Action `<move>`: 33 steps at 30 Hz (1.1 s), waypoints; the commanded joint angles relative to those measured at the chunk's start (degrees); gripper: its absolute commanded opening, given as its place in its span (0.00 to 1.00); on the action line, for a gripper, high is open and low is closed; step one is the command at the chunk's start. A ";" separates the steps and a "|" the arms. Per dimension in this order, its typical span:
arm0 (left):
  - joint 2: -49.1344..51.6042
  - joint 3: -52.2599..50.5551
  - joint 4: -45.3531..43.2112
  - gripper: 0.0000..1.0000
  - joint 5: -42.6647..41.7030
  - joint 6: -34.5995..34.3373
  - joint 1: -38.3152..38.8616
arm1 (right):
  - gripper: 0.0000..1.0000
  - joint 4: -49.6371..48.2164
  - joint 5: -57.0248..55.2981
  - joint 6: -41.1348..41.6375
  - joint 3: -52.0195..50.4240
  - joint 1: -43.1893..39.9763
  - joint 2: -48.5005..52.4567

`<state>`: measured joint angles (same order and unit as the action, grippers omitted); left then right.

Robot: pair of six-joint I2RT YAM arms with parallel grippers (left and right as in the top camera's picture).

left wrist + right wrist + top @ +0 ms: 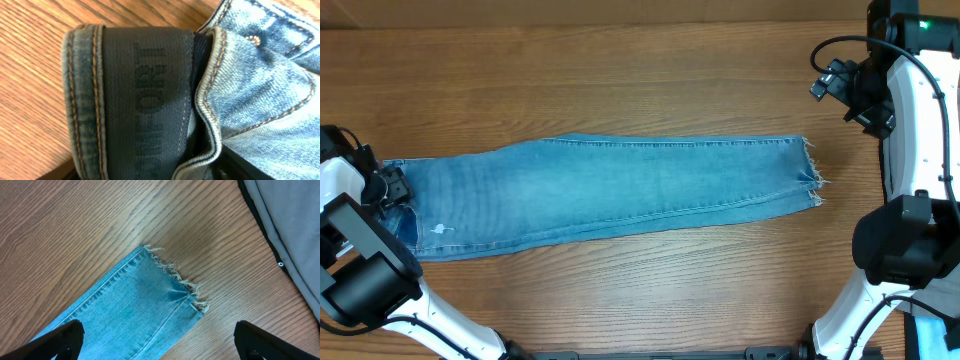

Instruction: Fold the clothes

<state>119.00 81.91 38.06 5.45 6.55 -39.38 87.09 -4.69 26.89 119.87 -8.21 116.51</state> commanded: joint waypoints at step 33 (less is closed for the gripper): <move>2.71 39.39 34.73 1.00 -6.40 -20.04 11.54 | 1.00 -7.54 8.87 0.13 0.09 -0.07 -1.42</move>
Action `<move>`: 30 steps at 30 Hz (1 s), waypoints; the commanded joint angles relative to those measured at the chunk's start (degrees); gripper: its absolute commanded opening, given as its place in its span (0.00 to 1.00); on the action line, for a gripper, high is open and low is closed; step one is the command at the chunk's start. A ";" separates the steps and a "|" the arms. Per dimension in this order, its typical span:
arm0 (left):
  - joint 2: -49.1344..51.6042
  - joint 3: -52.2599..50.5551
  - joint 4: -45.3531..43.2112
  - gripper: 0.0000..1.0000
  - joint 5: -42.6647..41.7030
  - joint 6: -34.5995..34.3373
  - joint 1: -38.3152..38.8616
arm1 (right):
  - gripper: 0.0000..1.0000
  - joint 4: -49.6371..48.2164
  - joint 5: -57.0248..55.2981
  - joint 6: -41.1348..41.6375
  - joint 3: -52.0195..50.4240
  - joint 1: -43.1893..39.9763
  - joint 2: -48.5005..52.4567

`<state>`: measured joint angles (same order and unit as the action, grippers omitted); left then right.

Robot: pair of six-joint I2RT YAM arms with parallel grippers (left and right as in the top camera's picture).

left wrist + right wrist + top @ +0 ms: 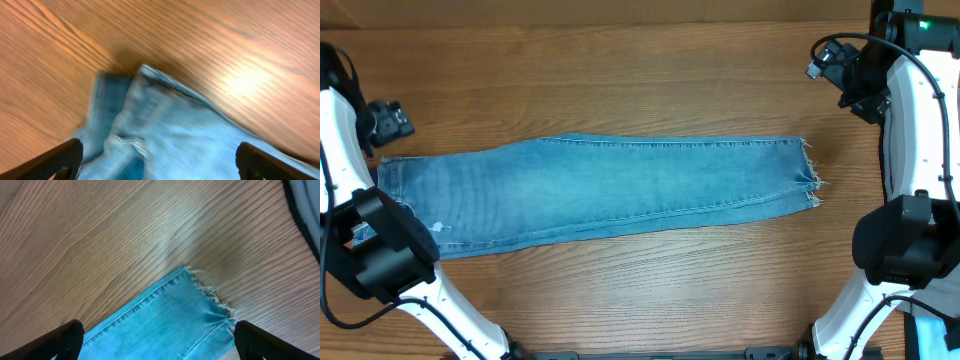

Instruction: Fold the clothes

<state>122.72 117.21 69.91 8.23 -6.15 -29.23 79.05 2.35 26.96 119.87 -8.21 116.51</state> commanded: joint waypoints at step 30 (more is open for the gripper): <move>-0.94 -9.90 8.85 1.00 -24.50 -6.88 36.68 | 1.00 -9.20 13.31 -27.04 -19.78 -11.96 -0.85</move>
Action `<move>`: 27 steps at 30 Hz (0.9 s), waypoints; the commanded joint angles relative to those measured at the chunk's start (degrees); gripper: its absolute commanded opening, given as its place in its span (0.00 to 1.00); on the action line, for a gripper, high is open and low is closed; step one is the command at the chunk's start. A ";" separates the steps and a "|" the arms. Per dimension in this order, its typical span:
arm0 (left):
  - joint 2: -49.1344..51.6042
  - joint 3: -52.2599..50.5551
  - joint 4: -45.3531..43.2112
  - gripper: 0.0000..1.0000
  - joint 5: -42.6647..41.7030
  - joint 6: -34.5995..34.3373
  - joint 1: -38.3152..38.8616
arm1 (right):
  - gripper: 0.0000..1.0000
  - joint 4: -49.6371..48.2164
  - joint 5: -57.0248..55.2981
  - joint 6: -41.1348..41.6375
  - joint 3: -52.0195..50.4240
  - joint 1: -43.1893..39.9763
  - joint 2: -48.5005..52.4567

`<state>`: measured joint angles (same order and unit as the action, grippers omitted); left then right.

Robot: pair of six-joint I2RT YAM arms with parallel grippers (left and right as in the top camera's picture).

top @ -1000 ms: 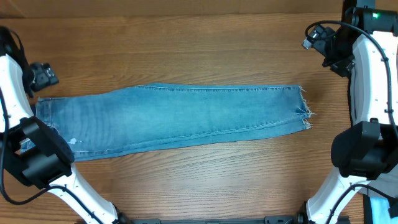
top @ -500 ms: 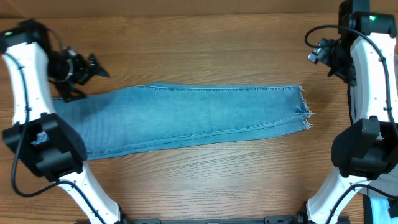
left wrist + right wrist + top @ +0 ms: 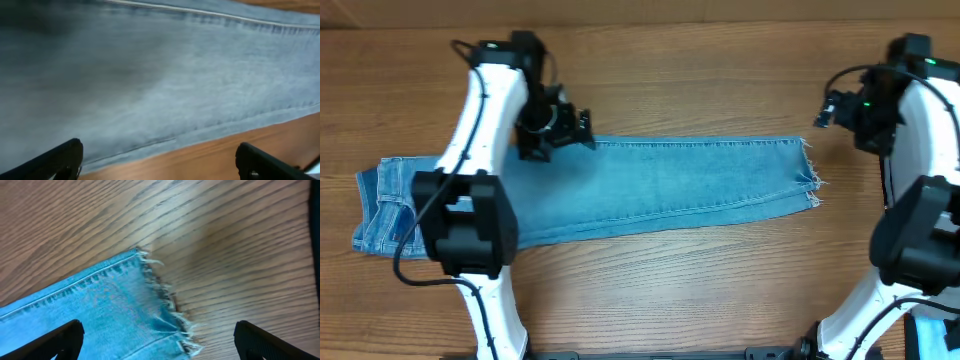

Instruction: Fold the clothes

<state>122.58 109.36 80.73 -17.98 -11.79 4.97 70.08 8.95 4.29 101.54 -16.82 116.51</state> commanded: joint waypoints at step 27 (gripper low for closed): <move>-0.79 -6.14 -15.21 1.00 1.66 -3.28 14.58 | 1.00 -16.70 22.03 -5.60 -25.42 -5.99 -0.50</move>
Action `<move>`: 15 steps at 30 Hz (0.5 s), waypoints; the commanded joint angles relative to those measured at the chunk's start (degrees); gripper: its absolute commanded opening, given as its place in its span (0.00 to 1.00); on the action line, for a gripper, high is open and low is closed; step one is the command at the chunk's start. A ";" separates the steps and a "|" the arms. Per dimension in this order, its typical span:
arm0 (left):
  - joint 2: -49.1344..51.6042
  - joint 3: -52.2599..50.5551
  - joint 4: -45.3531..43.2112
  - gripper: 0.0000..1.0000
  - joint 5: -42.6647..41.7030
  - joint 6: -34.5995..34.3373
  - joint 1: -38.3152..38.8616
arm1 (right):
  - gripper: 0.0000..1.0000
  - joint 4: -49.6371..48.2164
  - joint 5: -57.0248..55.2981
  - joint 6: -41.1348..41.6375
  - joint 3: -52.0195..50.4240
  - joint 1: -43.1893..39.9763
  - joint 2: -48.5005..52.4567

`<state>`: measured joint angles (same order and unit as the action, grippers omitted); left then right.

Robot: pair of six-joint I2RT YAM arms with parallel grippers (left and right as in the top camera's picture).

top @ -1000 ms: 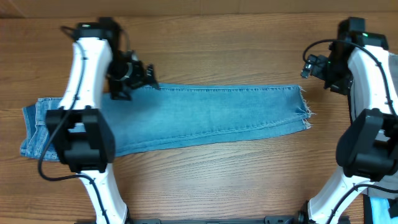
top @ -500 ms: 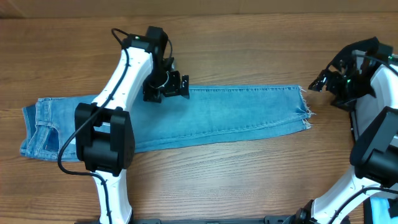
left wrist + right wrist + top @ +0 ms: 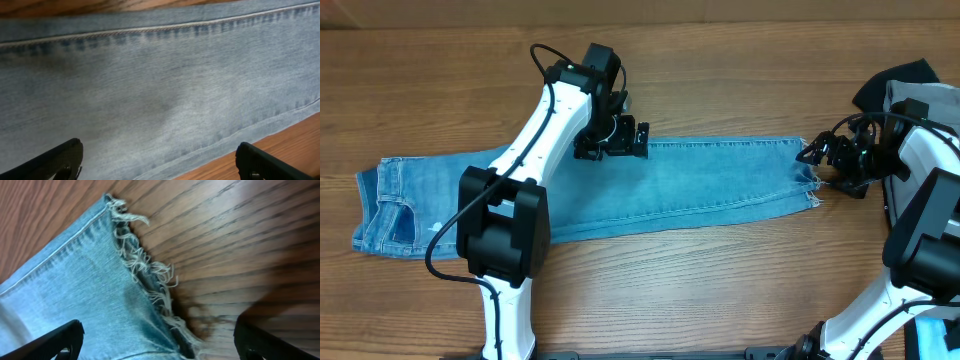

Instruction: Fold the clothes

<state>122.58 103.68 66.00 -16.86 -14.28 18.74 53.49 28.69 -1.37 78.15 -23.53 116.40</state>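
Observation:
Blue jeans (image 3: 620, 195), folded lengthwise, lie across the table with the waist (image 3: 380, 205) at the left and the frayed hem (image 3: 810, 182) at the right. My left gripper (image 3: 618, 140) hovers open over the leg's far edge near the middle. In the left wrist view denim (image 3: 160, 85) fills the frame between my left gripper's (image 3: 159, 162) spread fingertips. My right gripper (image 3: 818, 160) is open just beside the hem. The right wrist view shows the hem's fringe (image 3: 145, 275) close above my right gripper (image 3: 160, 340), with nothing held.
A dark and grey cloth (image 3: 910, 85) lies at the table's far right edge, behind the right arm. The wooden table (image 3: 720, 290) shows bare wood in front of and behind the jeans.
My left gripper has moved further right along the jeans' far edge. My right gripper has come down and nearer, from beyond the hem's far corner to right beside the fringe.
My left gripper was close on the waistband at the left end. Then it was open off the jeans beyond the waist, then over the leg's far edge. My right gripper stayed open beyond the hem until it reached the fringe now. The jeans stayed flat.

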 commanded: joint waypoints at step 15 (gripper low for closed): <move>-0.74 -0.46 -3.54 1.00 2.49 -0.76 3.30 | 0.48 -0.13 -2.73 4.48 -5.79 5.11 -0.33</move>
<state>122.58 103.57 62.63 -16.43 -14.68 21.12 53.17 28.58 1.28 73.69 -18.55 115.09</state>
